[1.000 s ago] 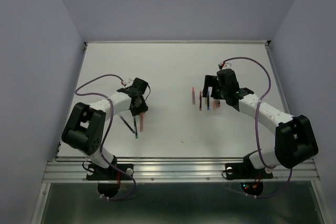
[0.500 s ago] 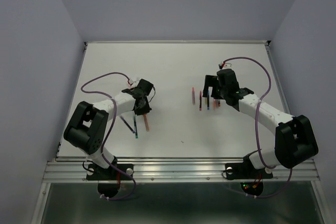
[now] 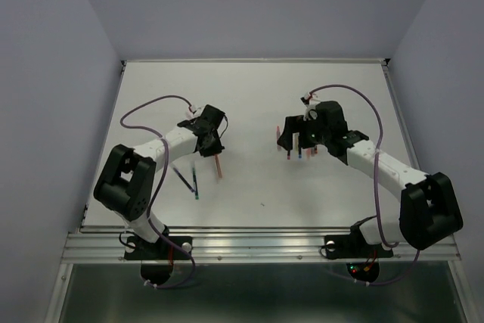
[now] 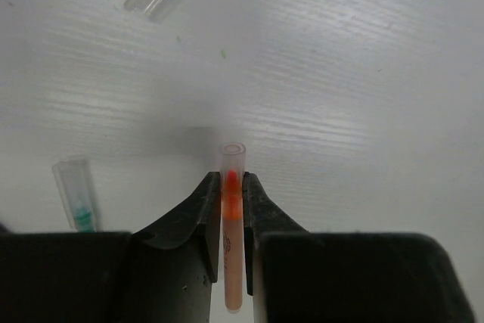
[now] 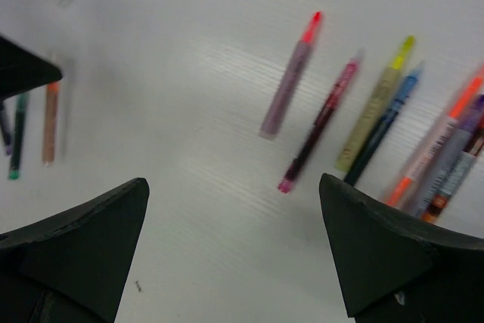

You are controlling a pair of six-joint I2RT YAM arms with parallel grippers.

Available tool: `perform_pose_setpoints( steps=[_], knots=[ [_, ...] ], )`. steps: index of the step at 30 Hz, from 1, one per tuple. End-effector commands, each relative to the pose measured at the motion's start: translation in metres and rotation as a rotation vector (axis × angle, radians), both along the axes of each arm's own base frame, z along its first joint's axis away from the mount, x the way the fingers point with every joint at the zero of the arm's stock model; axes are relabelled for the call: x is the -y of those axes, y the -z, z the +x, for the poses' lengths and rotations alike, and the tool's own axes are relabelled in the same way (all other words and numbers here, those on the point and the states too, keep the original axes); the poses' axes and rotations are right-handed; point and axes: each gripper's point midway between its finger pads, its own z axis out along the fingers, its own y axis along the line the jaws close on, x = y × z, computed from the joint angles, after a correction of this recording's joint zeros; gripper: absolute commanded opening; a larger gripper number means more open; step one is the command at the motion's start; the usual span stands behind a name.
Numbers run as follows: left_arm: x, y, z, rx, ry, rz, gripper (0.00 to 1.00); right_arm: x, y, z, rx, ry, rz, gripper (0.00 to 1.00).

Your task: Open the pen caps

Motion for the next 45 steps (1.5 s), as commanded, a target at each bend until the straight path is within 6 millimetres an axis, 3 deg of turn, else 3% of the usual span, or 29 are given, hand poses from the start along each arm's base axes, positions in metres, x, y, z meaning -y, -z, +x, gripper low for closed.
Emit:
perform_pose_setpoints(
  steps=[1, 3, 8, 12, 14, 21, 26, 27, 29, 35, 37, 38, 45],
  knots=[
    [0.034, -0.081, 0.043, 0.237, -0.023, -0.184, 0.00, -0.059, -0.047, -0.031, 0.096, -0.341, 0.244, 1.00],
    [0.043, -0.109, 0.055, 0.321, -0.040, -0.257, 0.00, -0.076, -0.058, -0.033, 0.123, -0.370, 0.288, 1.00],
    [0.055, -0.148, 0.066, 0.422, -0.071, -0.376, 0.00, -0.130, -0.066, -0.052, 0.144, -0.478, 0.301, 1.00],
    [0.060, -0.170, 0.066, 0.467, -0.095, -0.440, 0.00, -0.159, -0.069, -0.041, 0.180, -0.456, 0.274, 1.00],
    [0.063, -0.177, 0.065, 0.487, -0.092, -0.462, 0.00, -0.164, -0.060, -0.029, 0.181, -0.406, 0.240, 1.00],
    [0.062, -0.190, 0.057, 0.513, -0.107, -0.498, 0.00, -0.180, -0.073, 0.000, 0.261, -0.300, 0.221, 0.99],
    [0.062, -0.193, 0.055, 0.522, -0.115, -0.509, 0.00, -0.188, -0.074, 0.008, 0.268, -0.283, 0.219, 0.75],
    [0.063, -0.193, 0.055, 0.521, -0.112, -0.507, 0.00, -0.193, -0.075, 0.007, 0.273, -0.287, 0.228, 0.62],
    [0.063, -0.191, 0.056, 0.516, -0.113, -0.507, 0.00, -0.194, -0.076, 0.009, 0.276, -0.277, 0.234, 0.51],
    [0.066, -0.188, 0.058, 0.514, -0.111, -0.504, 0.00, -0.198, -0.080, 0.015, 0.291, -0.269, 0.242, 0.50],
    [0.067, -0.187, 0.058, 0.510, -0.110, -0.505, 0.00, -0.200, -0.082, 0.017, 0.294, -0.266, 0.247, 0.40],
    [0.067, -0.186, 0.059, 0.511, -0.113, -0.499, 0.00, -0.200, -0.081, 0.019, 0.291, -0.260, 0.248, 0.30],
    [0.061, -0.185, 0.068, 0.536, -0.147, -0.461, 0.00, -0.198, -0.076, 0.016, 0.270, -0.258, 0.237, 0.01]
  ],
)
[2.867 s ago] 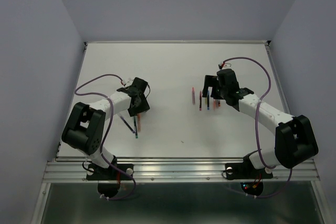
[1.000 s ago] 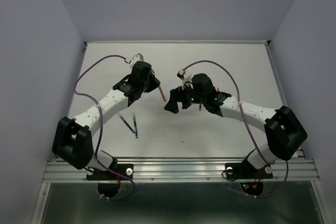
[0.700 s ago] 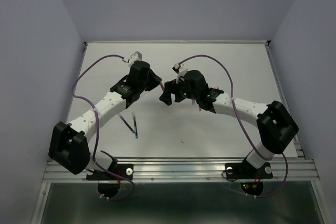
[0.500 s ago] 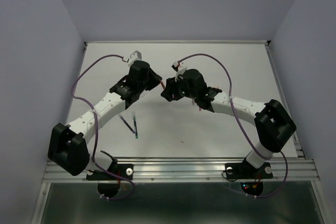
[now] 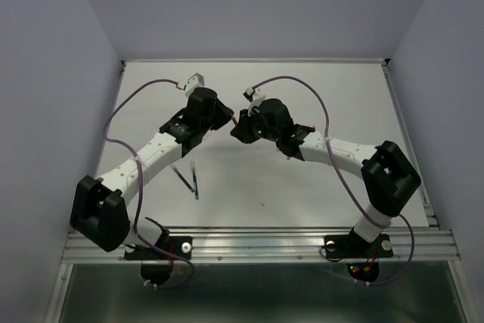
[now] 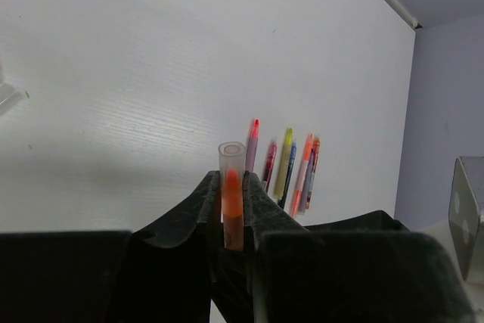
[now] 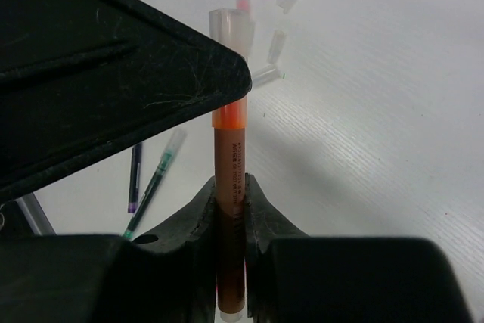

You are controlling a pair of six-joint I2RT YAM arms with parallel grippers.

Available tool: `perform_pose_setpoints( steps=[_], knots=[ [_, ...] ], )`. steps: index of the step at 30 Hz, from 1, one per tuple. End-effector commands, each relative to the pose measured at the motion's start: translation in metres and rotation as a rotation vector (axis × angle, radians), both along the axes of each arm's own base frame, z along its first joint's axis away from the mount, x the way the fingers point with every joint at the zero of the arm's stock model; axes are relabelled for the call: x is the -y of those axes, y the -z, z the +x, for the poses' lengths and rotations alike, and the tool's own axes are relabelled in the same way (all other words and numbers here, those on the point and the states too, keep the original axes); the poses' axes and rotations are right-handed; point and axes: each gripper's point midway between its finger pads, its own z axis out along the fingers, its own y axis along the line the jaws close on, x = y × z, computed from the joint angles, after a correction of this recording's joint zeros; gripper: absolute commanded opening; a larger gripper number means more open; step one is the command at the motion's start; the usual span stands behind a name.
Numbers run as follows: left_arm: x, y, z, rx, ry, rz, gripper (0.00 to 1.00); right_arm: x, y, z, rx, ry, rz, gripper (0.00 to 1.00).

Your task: Open the pen caps

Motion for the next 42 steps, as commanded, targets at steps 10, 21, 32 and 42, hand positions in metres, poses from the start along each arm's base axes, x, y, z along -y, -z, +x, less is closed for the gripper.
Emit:
perform_pose_setpoints(
  steps=[10, 21, 32, 42],
  knots=[
    [-0.028, -0.033, 0.077, 0.145, -0.234, 0.076, 0.00, -0.002, 0.020, -0.071, -0.090, -0.176, -0.014, 0.01],
    [-0.072, -0.047, 0.113, 0.166, -0.328, 0.065, 0.00, 0.026, 0.031, -0.111, -0.189, -0.126, 0.034, 0.01],
    [-0.102, 0.060, 0.037, -0.129, -0.215, 0.283, 0.00, 0.159, 0.070, -0.009, -0.218, 0.493, -0.254, 0.07],
    [-0.116, 0.124, 0.004, -0.283, -0.198, 0.363, 0.00, 0.213, 0.098, 0.025, -0.235, 0.639, -0.447, 0.13]
  ],
)
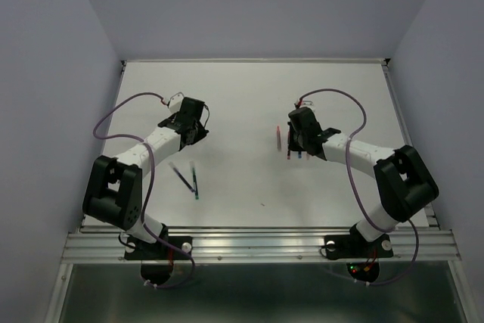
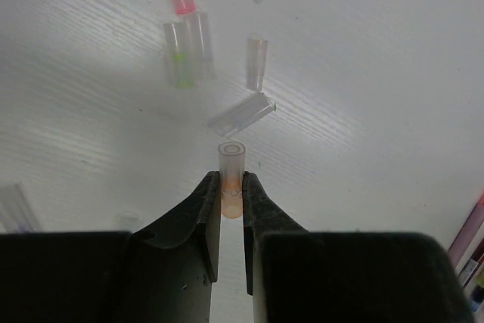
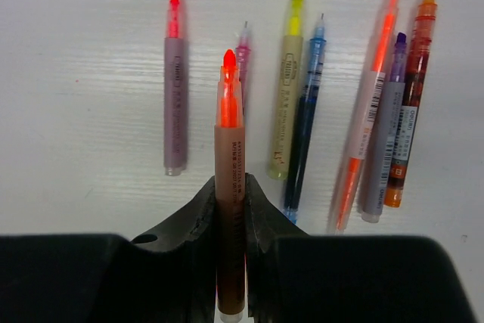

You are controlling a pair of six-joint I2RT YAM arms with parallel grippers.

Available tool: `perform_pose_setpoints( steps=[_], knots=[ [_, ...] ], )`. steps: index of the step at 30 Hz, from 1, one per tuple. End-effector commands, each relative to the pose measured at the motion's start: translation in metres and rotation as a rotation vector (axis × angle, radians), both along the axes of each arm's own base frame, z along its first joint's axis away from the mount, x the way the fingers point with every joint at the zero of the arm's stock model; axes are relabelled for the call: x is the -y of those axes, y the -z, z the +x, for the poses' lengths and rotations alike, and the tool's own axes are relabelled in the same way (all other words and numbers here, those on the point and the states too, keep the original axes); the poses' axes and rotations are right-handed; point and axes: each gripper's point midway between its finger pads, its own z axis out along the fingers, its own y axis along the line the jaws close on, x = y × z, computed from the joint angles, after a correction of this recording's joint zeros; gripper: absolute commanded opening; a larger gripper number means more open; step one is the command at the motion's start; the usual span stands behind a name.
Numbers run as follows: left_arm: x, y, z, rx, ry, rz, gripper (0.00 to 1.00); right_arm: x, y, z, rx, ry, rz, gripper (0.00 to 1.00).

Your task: Open the pen caps

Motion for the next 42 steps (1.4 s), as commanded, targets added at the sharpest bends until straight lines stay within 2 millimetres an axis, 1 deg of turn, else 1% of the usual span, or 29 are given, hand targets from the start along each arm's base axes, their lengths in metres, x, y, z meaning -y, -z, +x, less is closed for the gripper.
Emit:
perform_pose_setpoints(
  steps=[1, 5, 9, 13, 15, 16, 17, 19, 23, 25, 27, 28, 29, 30, 31, 33, 34, 36, 37, 39, 40, 41, 42],
  knots=[
    [-0.008, 0.005, 0.000, -0.014, -0.006, 0.033, 0.00, 0.020, -0.002, 0.015, 0.004, 0.046, -0.081, 0.14],
    [-0.008, 0.012, 0.002, -0.048, -0.007, 0.050, 0.00, 0.023, 0.006, 0.014, -0.018, 0.048, -0.102, 0.16],
    [-0.011, 0.017, 0.001, -0.059, -0.015, 0.065, 0.00, 0.026, 0.008, 0.015, -0.022, 0.058, -0.102, 0.20],
    [-0.014, 0.021, 0.000, -0.081, -0.019, 0.079, 0.00, 0.024, 0.011, 0.014, -0.040, 0.052, -0.097, 0.29],
    [-0.014, 0.023, -0.001, -0.081, -0.018, 0.076, 0.00, 0.022, 0.011, 0.013, -0.047, 0.048, -0.089, 0.30],
    [-0.014, 0.024, -0.002, -0.084, -0.021, 0.074, 0.00, 0.022, 0.011, 0.012, -0.049, 0.048, -0.087, 0.35],
    [-0.014, 0.024, -0.002, -0.085, -0.020, 0.073, 0.00, 0.022, 0.011, 0.012, -0.048, 0.048, -0.087, 0.37],
    [-0.014, 0.026, -0.003, -0.094, -0.018, 0.076, 0.00, 0.021, 0.007, 0.013, -0.044, 0.048, -0.084, 0.40],
    [-0.017, 0.028, -0.005, -0.104, -0.024, 0.085, 0.00, 0.020, 0.000, 0.012, -0.035, 0.043, -0.072, 0.41],
    [-0.021, 0.030, -0.005, -0.112, -0.036, 0.092, 0.00, 0.020, -0.008, 0.012, -0.017, 0.043, -0.063, 0.47],
    [-0.023, 0.031, -0.004, -0.116, -0.044, 0.093, 0.01, 0.020, -0.017, 0.014, 0.004, 0.043, -0.053, 0.49],
    [-0.024, 0.033, -0.003, -0.121, -0.050, 0.093, 0.06, 0.019, -0.021, 0.014, 0.013, 0.037, -0.050, 0.50],
    [-0.025, 0.034, -0.002, -0.121, -0.053, 0.091, 0.08, 0.019, -0.030, 0.015, 0.036, 0.036, -0.039, 0.55],
    [-0.024, 0.034, -0.001, -0.121, -0.050, 0.089, 0.09, 0.019, -0.034, 0.015, 0.045, 0.034, -0.034, 0.55],
    [-0.023, 0.035, 0.001, -0.121, -0.046, 0.088, 0.11, 0.019, -0.038, 0.015, 0.053, 0.030, -0.031, 0.59],
    [-0.022, 0.036, 0.004, -0.119, -0.040, 0.089, 0.14, 0.018, -0.046, 0.014, 0.071, 0.022, -0.020, 0.63],
    [-0.023, 0.040, 0.005, -0.128, -0.044, 0.097, 0.17, 0.017, -0.048, 0.014, 0.076, 0.019, -0.016, 0.68],
    [-0.025, 0.040, 0.008, -0.132, -0.052, 0.103, 0.18, 0.018, -0.053, 0.013, 0.087, 0.017, -0.010, 0.71],
    [-0.026, 0.043, 0.009, -0.140, -0.056, 0.107, 0.23, 0.018, -0.054, 0.013, 0.089, 0.016, -0.010, 0.78],
    [-0.026, 0.043, 0.009, -0.146, -0.055, 0.106, 0.36, 0.018, -0.056, 0.012, 0.095, 0.014, -0.009, 0.83],
    [-0.024, 0.042, 0.009, -0.146, -0.047, 0.099, 0.45, 0.019, -0.058, 0.012, 0.100, 0.013, -0.007, 0.89],
    [-0.023, 0.040, 0.008, -0.143, -0.042, 0.088, 0.51, 0.019, -0.058, 0.011, 0.099, 0.008, -0.007, 0.92],
    [-0.022, 0.041, 0.006, -0.148, -0.035, 0.085, 0.55, 0.019, -0.059, 0.010, 0.100, 0.008, -0.006, 0.96]
  ],
)
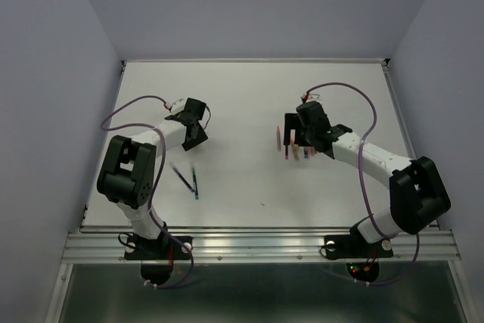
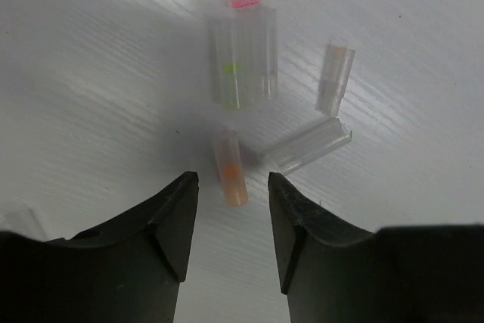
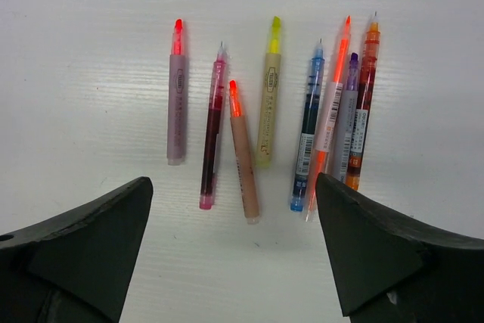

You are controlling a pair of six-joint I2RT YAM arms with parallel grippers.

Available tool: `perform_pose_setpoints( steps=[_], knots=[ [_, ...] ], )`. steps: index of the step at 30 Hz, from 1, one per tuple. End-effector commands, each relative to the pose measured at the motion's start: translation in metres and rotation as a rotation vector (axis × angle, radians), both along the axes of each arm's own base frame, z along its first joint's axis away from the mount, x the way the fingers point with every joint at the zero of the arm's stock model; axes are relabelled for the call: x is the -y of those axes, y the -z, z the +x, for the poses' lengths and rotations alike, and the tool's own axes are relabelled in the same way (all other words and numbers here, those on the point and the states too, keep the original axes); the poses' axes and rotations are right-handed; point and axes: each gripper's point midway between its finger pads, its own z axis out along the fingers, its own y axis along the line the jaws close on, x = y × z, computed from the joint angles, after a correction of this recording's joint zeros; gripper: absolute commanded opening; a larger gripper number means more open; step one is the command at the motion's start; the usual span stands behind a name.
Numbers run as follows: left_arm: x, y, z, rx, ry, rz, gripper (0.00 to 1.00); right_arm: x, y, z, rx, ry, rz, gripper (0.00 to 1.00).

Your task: Open the pen caps

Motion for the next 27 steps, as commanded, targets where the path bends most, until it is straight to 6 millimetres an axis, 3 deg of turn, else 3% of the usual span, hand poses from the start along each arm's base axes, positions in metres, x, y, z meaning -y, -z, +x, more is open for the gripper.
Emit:
perform_pose_setpoints(
  steps=[1, 3, 10, 14, 17, 24, 27],
  knots=[
    [0.001, -0.023, 0.005, 0.041, 0.012, -0.019, 0.64, -0.002, -0.027, 0.008, 0.070, -0.014, 0.026, 1.00],
    [0.000, -0.023, 0.001, 0.034, 0.016, -0.020, 0.67, -0.003, -0.028, 0.007, 0.071, -0.019, 0.028, 1.00],
    [-0.010, -0.032, -0.035, 0.012, 0.019, -0.025, 0.99, -0.003, -0.031, 0.004, 0.078, -0.035, 0.033, 1.00],
    [-0.019, -0.021, -0.061, -0.057, 0.017, 0.003, 0.99, -0.001, -0.031, 0.003, 0.080, -0.033, 0.029, 1.00],
    [-0.024, -0.015, -0.069, -0.081, 0.014, 0.022, 0.99, 0.000, -0.028, 0.002, 0.074, -0.032, 0.023, 1.00],
    [-0.019, -0.012, -0.073, -0.117, 0.037, 0.032, 0.99, 0.002, -0.028, 0.002, 0.078, -0.023, 0.015, 1.00],
    [-0.018, -0.007, -0.079, -0.161, 0.060, 0.060, 0.91, 0.005, -0.027, 0.003, 0.078, -0.014, 0.003, 1.00]
  ],
)
